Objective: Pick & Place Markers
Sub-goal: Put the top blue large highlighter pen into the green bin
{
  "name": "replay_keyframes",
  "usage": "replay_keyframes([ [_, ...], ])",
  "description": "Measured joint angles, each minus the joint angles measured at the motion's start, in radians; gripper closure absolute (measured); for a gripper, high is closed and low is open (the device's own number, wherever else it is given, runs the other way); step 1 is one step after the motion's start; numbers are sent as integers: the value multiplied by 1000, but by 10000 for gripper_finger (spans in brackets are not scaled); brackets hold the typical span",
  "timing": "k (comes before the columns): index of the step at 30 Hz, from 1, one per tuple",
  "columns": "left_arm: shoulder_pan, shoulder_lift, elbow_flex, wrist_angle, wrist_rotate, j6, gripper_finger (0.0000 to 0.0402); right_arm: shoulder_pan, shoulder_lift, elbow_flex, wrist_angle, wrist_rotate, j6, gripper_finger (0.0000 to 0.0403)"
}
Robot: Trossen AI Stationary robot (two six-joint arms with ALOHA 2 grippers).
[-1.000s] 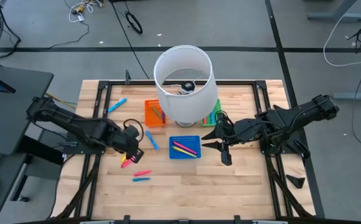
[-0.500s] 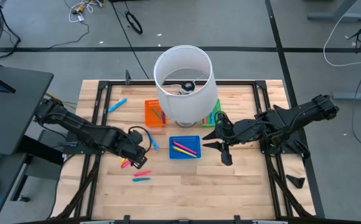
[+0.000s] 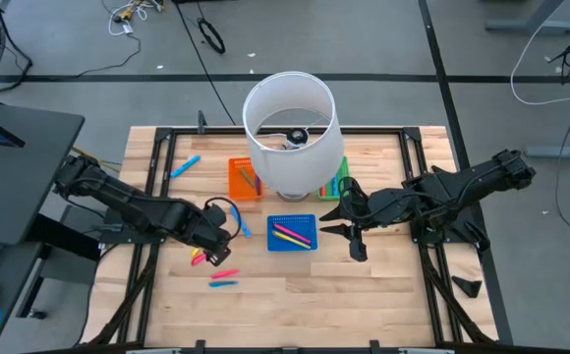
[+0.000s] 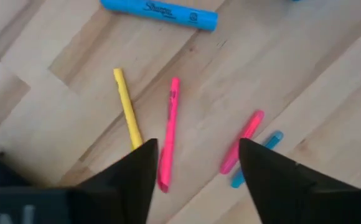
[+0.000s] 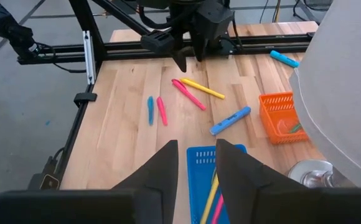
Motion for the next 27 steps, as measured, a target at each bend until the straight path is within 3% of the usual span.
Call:
replay_keyframes([
  [5,0,0,0,-73,-45,16,117,0,0,0,0,0,0,293],
  [10,54,0,-1,-140,-34,115,104,0,0,0,0,0,0,293],
  [27,531,-7,-2,-158,-45,685,103,-52,0,0,1,19,-21,293],
])
